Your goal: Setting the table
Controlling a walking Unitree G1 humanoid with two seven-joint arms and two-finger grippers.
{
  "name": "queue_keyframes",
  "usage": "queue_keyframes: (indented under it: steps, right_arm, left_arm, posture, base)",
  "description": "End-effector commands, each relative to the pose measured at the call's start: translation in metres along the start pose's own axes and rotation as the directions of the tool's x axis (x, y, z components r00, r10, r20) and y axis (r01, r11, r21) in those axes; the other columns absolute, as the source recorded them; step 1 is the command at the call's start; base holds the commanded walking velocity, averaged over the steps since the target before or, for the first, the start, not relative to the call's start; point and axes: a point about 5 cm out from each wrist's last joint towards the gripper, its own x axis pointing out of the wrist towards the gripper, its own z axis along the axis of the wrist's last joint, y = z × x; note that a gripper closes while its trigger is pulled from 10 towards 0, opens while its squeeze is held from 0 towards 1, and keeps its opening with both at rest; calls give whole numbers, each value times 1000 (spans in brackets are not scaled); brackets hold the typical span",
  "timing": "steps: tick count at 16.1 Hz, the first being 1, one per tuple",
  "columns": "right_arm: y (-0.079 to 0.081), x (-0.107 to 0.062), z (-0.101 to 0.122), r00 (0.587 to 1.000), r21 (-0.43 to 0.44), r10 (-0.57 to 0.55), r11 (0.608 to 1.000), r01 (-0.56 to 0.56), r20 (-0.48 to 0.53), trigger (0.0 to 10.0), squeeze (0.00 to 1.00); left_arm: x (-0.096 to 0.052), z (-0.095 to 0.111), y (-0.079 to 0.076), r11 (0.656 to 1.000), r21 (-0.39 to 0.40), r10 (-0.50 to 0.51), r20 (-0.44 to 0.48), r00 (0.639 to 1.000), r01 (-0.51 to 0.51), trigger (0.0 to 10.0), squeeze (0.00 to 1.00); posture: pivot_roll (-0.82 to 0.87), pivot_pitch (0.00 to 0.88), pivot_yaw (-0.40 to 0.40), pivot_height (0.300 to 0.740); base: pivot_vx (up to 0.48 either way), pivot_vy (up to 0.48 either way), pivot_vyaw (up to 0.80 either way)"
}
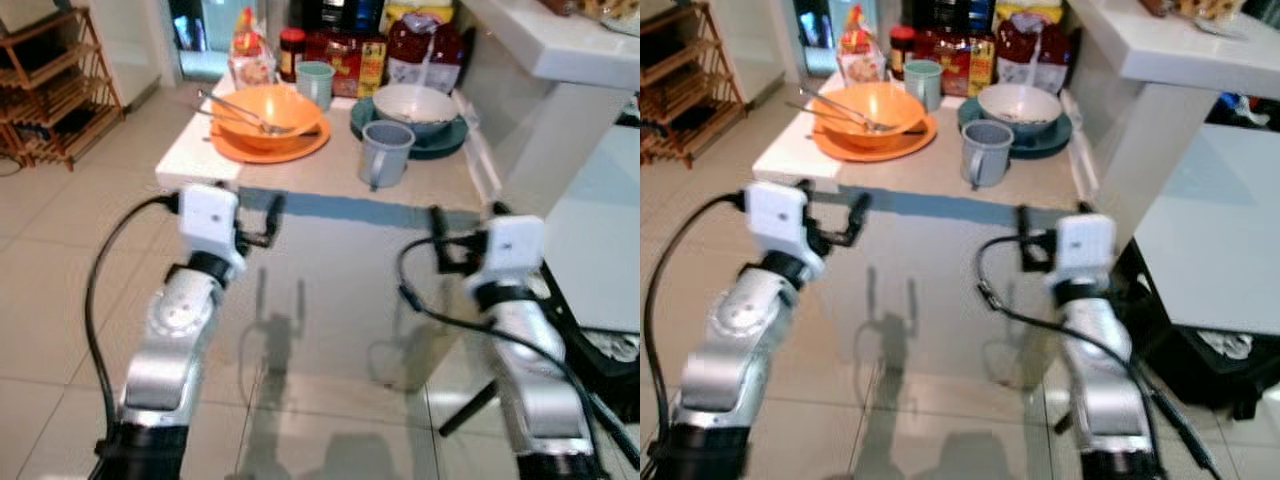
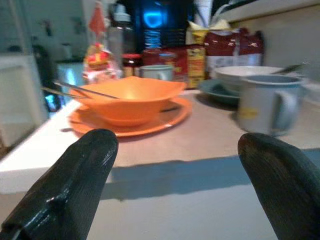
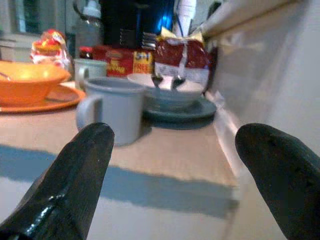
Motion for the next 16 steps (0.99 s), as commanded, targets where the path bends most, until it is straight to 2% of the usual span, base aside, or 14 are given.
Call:
queue_keyframes:
  steps: [1,4,6,9,10,11,13,14,16]
  right_arm:
    - [7,3,4,999,15,29,999,-29,20,10000,0]
    - [12,4,4,998,6,57,998,-58,21,10000,0]
    - [14,3,4,997,-31,68,997,-68,22,10000,0]
    - [15,3,4,997,-33,77,997,-76,24,10000,0]
    - [16,3,5,996,-26,80,996,-80,30,10000,0]
    - [15,1,7,995,38,77,996,-80,58,10000,0]
    - [13,0,6,996,45,68,996,-70,58,10000,0]
    - [11,-4,4,995,74,53,996,-58,79,10000,1000]
    - [9,-8,3,994,79,37,996,-45,102,10000,1000]
  left_arm:
    - [-1,2,6,1000,10,21,7,1000,-21,10000,0]
    - [-2,2,6,1000,24,14,4,1000,-14,10000,0]
    - [-2,3,6,999,30,12,6,1000,-12,10000,0]
    - [-2,4,7,999,37,8,8,1000,-8,10000,0]
    - [-2,4,7,999,38,7,8,1000,-8,10000,0]
    - [-1,5,7,999,42,4,12,1000,-4,10000,0]
    - [-2,8,4,999,26,-34,36,999,33,10000,0]
    - [-5,8,0,995,28,-93,41,995,92,10000,0]
    - [-7,7,-4,988,22,-152,43,987,151,10000,0]
  posture:
    - [76,0,-71,740]
    - [79,8,-71,740]
    - [80,9,-70,740]
    - [79,10,-67,740]
    - [80,11,-67,740]
    - [81,12,-68,740]
    - [81,13,-67,740]
    - [79,13,-67,740]
    - [80,14,-67,740]
  base:
    - [341,0,0]
    - [340,0,0]
    - [336,0,0]
    - [326,0,702]
    - [326,0,731]
    - [259,0,0]
    - [0,0,0]
    - [0,0,0]
    - [0,0,0]
